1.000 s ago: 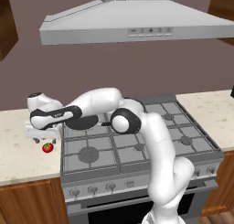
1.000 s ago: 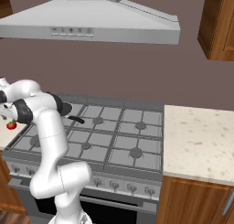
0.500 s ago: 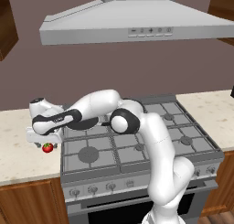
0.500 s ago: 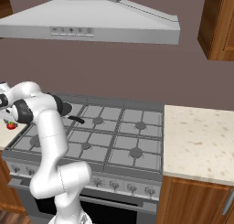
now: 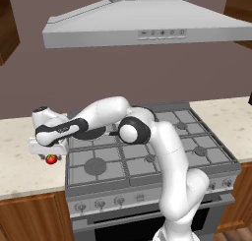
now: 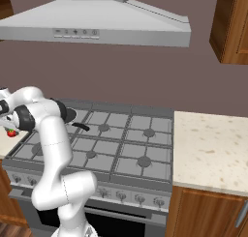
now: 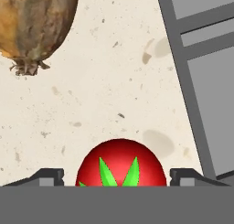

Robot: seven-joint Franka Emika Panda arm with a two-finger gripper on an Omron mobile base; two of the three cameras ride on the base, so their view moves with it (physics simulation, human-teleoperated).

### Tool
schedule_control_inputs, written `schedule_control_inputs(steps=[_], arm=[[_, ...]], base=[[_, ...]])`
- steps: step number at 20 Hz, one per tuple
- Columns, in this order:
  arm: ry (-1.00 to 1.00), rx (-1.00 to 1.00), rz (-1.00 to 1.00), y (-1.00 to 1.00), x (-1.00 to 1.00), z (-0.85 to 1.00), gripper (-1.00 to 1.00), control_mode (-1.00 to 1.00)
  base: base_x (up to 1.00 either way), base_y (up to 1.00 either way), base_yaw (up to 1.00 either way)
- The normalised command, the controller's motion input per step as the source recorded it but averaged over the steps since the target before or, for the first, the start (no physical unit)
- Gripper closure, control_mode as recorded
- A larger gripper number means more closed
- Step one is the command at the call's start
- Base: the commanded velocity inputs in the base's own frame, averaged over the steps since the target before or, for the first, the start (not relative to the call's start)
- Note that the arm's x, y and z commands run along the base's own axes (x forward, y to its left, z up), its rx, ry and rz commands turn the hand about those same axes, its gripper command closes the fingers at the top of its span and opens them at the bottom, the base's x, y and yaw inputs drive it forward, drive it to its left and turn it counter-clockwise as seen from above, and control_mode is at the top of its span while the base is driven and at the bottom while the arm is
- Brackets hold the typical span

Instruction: Place the pan on the rear left burner on the stove. Then place the tomato and the onion in the pan and turn on the rear left burner.

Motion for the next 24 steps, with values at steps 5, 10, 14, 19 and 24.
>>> schedule_control_inputs(steps=[5, 10, 14, 19, 24], arm=[[0.00, 0.00, 0.00, 0.00, -0.02, 0.00, 1.00, -1.00], [0.00, 0.00, 0.00, -0.14, -0.11, 0.26, 1.00, -1.00], [0.00, -0.02, 0.10, -0.32, -0.02, 0.37, 1.00, -1.00], [0.00, -0.03, 0.19, -0.42, 0.01, 0.35, 1.00, -1.00], [-0.03, 0.00, 0.27, -0.47, 0.04, 0.35, 1.00, -1.00]], base=[[0.00, 0.00, 0.00], [0.00, 0.00, 0.00], [0.00, 0.00, 0.00], [0.00, 0.00, 0.00], [0.00, 0.00, 0.00]])
